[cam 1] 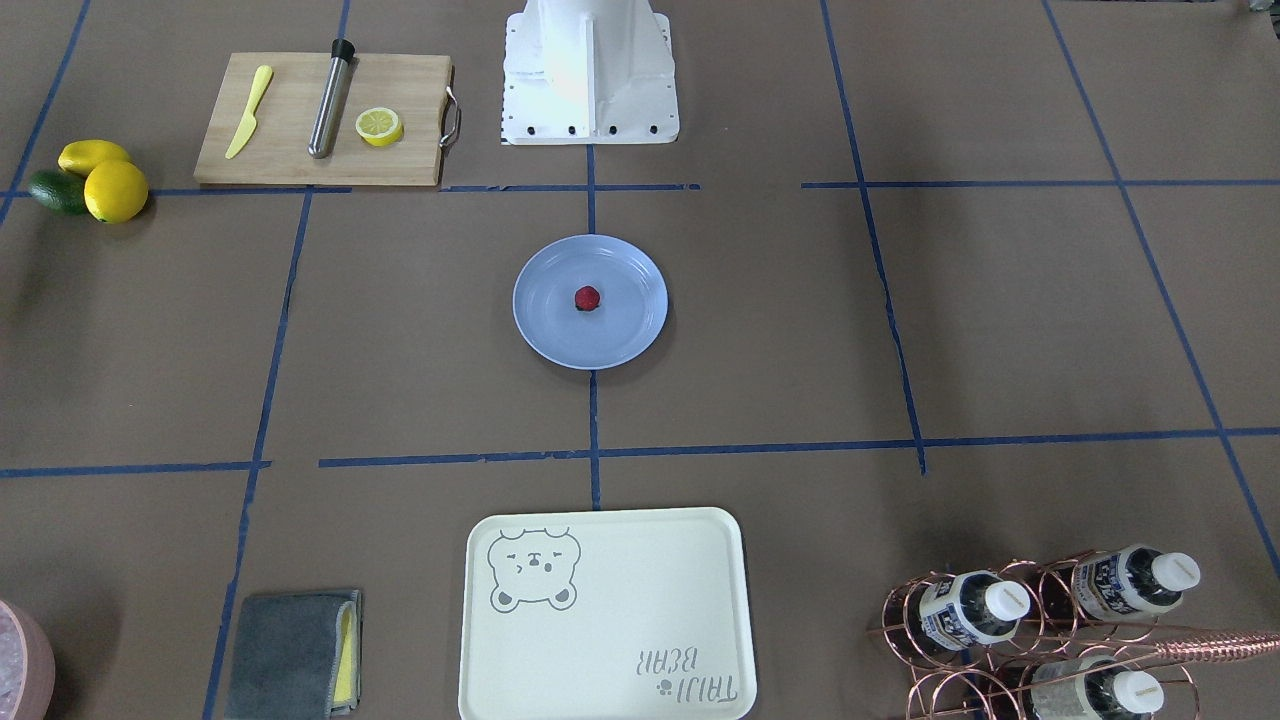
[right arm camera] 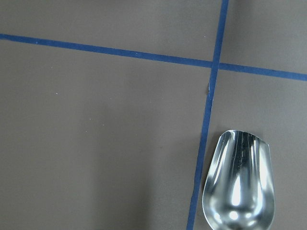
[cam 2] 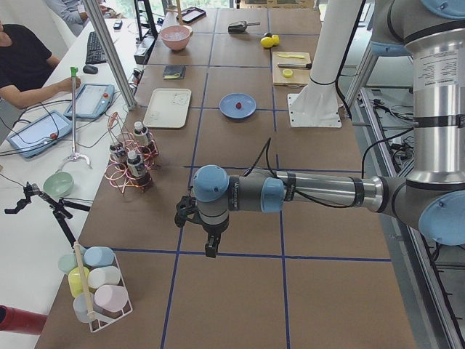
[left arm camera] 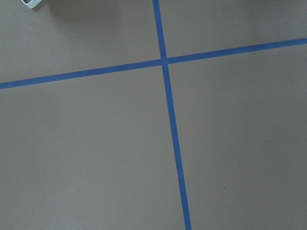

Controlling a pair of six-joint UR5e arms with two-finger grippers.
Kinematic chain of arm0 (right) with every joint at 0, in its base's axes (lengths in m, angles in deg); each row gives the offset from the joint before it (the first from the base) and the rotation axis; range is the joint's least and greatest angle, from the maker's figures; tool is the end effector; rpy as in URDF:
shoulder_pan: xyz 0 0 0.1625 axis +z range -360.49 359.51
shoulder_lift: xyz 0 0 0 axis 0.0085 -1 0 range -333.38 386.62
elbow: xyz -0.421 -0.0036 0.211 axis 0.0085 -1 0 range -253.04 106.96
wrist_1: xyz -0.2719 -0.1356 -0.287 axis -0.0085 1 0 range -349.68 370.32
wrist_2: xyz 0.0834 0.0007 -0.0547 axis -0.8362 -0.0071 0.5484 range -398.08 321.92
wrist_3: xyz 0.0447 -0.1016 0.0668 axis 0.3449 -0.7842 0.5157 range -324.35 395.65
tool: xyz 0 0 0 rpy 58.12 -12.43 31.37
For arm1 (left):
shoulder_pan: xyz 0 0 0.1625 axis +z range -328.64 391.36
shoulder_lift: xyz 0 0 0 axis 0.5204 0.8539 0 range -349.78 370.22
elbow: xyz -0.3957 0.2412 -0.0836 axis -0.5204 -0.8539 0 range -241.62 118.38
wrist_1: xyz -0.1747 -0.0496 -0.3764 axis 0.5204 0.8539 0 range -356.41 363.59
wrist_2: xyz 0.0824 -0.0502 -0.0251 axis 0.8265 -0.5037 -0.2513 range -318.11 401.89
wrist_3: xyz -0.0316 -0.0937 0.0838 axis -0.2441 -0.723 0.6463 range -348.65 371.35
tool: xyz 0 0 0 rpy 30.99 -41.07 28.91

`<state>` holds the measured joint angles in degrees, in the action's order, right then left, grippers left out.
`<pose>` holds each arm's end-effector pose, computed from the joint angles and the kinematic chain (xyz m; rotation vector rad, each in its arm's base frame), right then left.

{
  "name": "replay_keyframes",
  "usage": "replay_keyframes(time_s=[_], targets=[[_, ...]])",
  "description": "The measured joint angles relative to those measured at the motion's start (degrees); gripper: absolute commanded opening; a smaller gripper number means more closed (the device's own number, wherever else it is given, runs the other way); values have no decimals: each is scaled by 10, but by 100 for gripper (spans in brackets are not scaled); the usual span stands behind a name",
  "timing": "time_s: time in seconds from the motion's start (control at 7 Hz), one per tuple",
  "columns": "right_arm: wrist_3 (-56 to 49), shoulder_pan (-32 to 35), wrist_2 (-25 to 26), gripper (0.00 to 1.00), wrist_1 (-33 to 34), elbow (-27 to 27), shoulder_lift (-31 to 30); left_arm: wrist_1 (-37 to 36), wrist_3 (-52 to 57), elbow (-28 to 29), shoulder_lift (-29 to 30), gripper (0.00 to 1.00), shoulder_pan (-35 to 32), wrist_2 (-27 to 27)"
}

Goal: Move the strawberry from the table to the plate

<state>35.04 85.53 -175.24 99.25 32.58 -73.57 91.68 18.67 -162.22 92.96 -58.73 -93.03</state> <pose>0.0090 -0.4218 0.6647 0.0828 -0.8254 -0.1222 -0.0423 -0.4378 0.6958 0.0741 0.7814 0.1294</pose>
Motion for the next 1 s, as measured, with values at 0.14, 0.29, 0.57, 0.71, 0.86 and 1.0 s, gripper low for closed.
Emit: replay_keyframes(time_s=[0.14, 0.29, 0.57, 0.71, 0.86, 1.0], targets=[[0, 2, 0, 100, 2, 5, -1, 1, 0, 2, 0, 100, 0, -1], [0, 5, 0, 100, 3, 12, -4, 1, 0, 3, 0, 100, 0, -2], [0, 7, 0, 100, 3, 18, -10, 0, 0, 3, 5, 100, 0, -2], [0, 7, 0, 100, 3, 18, -11, -1, 0, 3, 9, 100, 0, -1], [0, 7, 0, 100, 4, 17, -12, -2, 0, 3, 11, 100, 0, 0], [0, 7, 0, 100, 4, 13, -12, -3, 0, 4, 13, 100, 0, 0]])
